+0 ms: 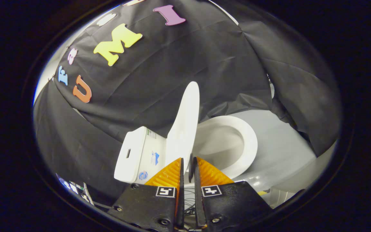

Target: Open the toilet lid.

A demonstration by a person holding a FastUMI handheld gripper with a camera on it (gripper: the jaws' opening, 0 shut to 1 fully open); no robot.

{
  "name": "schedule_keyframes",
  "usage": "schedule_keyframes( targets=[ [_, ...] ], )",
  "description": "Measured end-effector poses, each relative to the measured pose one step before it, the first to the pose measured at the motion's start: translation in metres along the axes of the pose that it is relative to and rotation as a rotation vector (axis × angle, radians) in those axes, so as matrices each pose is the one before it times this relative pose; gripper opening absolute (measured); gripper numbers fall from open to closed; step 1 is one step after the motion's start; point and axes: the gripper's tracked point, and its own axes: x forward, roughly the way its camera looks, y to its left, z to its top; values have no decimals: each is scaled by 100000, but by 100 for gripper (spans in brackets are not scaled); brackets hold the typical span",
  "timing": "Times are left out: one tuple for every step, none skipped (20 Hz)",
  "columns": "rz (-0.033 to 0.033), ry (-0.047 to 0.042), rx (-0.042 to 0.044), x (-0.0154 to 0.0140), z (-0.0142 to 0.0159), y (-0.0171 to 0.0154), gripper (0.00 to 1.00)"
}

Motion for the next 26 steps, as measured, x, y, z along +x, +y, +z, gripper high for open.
schedule_keyframes(
  targets=[
    [-2050, 535, -1460, -13, -129, 224, 17],
    [-2083, 370, -1673, 23, 20, 109, 17],
    [-1420, -11, -1426, -170, 6, 395, 17],
    [-286, -401, -1247, -138, 151, 478, 17],
    [-46, -41, -335, -109, 65, 640, 17],
    [88, 75, 118, -12, 53, 489, 17],
    [-207, 218, -221, -88, 109, 567, 17],
    [67, -136, -729, -116, 18, 517, 17],
    [-214, -219, -1260, -177, -29, 709, 17],
    [-95, -368, -1314, -64, 41, 824, 17],
    [-761, -216, -1307, -163, 13, 735, 17],
    [-143, -412, -1165, -113, 208, 922, 17],
    [-917, -23, -1721, -47, -39, 701, 17],
    [-160, -169, -678, -104, 38, 830, 17],
    [-861, 172, -27, 48, 130, 569, 17],
    [326, 3, 144, -91, 165, 744, 17],
    [168, -74, -391, -88, 129, 793, 17],
    [900, -210, -284, -148, 73, 943, 17],
    [265, -326, -1126, -22, -39, 930, 17],
    [347, -437, -1478, -50, 58, 958, 17],
    [-64, -258, -2104, -13, -57, 894, 17],
    [-619, -13, -1574, -53, 16, 768, 18],
    [-1872, 544, -1362, 112, -48, 551, 18],
    [-3917, 1457, -315, 84, -36, 323, 18],
    [-4127, 862, -407, 361, 52, 341, 18],
    [-3393, 305, -1487, 2, 141, 395, 17]
  ],
)
